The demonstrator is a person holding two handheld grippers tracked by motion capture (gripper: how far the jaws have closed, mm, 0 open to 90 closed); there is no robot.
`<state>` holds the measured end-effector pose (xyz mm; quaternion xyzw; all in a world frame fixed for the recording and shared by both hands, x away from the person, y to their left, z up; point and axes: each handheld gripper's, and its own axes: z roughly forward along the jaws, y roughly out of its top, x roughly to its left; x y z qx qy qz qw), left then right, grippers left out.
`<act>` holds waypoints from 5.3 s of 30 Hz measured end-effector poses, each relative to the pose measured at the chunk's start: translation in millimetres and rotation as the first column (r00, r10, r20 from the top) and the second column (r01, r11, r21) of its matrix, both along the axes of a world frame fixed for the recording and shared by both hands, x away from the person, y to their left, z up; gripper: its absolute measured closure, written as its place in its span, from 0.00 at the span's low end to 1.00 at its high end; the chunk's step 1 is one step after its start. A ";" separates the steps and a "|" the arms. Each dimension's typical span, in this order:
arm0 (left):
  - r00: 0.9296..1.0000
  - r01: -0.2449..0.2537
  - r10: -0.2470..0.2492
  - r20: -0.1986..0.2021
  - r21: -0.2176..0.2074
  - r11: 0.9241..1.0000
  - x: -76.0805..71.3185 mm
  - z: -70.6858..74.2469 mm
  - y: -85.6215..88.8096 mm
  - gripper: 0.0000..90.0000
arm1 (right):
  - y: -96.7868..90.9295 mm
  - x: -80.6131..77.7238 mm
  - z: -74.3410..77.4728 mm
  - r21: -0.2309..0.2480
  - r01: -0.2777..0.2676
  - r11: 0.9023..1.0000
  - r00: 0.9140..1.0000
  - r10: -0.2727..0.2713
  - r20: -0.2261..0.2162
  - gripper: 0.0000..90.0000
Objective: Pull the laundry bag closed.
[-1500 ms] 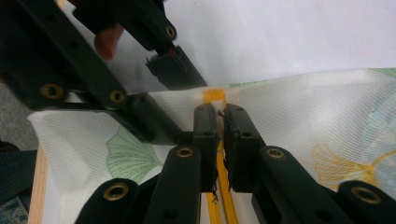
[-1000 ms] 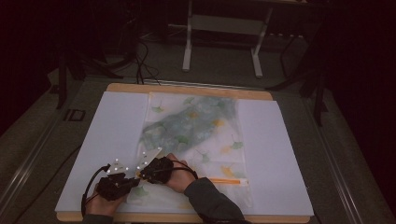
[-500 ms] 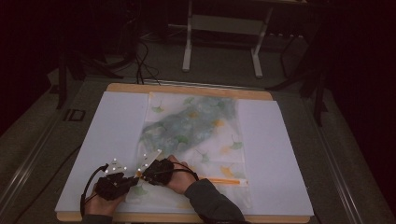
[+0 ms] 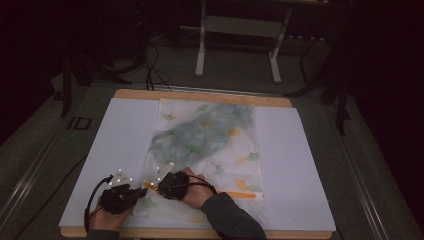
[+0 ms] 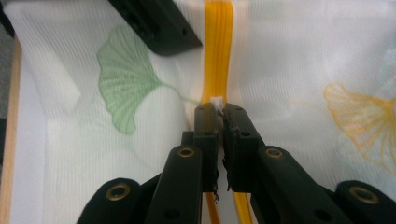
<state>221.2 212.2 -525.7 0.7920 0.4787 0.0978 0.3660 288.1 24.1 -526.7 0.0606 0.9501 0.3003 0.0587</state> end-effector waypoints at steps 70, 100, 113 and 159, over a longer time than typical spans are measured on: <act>1.000 -0.003 0.003 -0.014 0.011 1.000 -0.6 -1.9 0.2 0.98 | -50.8 -2.4 10.5 -0.209 0.002 0.978 0.999 0.006 0.039 1.00; 1.000 -0.007 0.007 -0.014 0.011 1.000 -0.4 -2.0 1.6 0.98 | -112.2 -2.7 15.5 -0.312 0.023 0.950 0.998 -0.002 0.067 1.00; 1.000 -0.006 0.006 -0.012 0.011 1.000 -0.2 -1.7 2.1 0.98 | -134.7 -3.5 15.3 -0.313 0.048 0.949 0.997 -0.026 0.073 1.00; 1.000 -0.009 0.009 -0.014 0.010 1.000 -0.3 -2.1 2.8 0.98 | -205.8 -7.3 17.5 -0.339 0.141 0.930 0.989 -0.114 0.097 1.00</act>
